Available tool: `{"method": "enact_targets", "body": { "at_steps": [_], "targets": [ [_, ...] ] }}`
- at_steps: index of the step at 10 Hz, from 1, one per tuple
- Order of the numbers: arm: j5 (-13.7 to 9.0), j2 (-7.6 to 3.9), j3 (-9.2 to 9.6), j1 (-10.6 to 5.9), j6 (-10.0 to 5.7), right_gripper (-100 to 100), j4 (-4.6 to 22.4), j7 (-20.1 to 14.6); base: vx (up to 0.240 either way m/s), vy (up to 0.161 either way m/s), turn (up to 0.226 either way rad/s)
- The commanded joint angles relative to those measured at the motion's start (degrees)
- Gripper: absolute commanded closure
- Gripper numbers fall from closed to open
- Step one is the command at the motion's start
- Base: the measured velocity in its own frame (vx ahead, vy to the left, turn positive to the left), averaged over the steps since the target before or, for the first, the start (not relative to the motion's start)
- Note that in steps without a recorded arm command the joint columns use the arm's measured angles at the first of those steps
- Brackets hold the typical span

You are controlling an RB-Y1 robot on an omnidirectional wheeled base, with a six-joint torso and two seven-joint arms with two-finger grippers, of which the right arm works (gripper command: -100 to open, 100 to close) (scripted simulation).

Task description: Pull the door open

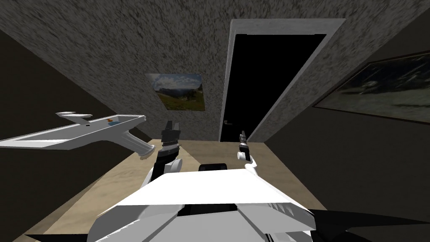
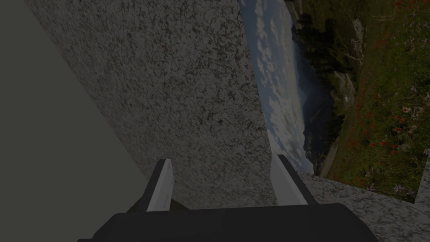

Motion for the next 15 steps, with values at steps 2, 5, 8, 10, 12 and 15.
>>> {"method": "enact_targets", "body": {
  "at_steps": [2, 5, 8, 10, 12, 15],
  "targets": [
    [-0.19, -0.17, -1.07, -1.84, -1.15, -100, 4.42, -0.45, 0.043, -0.044, 0.167],
    [-0.33, -0.17, -2.01, -3.61, -2.03, -100, 9.84, -0.73, 0.058, -0.049, 0.135],
    [-0.54, -0.13, -3.35, -6.12, -3.28, -100, 16.29, -1.11, 0.063, -0.06, 0.206],
    [-0.6, -0.11, -3.78, -6.93, -3.68, -100, 18.48, -1.23, 0.039, -0.047, 0.097],
    [-0.72, -0.05, -4.57, -8.41, -4.42, -100, 21.97, -1.46, 0.051, -0.055, 0.196],
    [-0.83, 0.03, -5.3, -9.79, -5.11, -100, 25.81, -1.67, 0.034, -0.049, 0.118]
  ]
}}
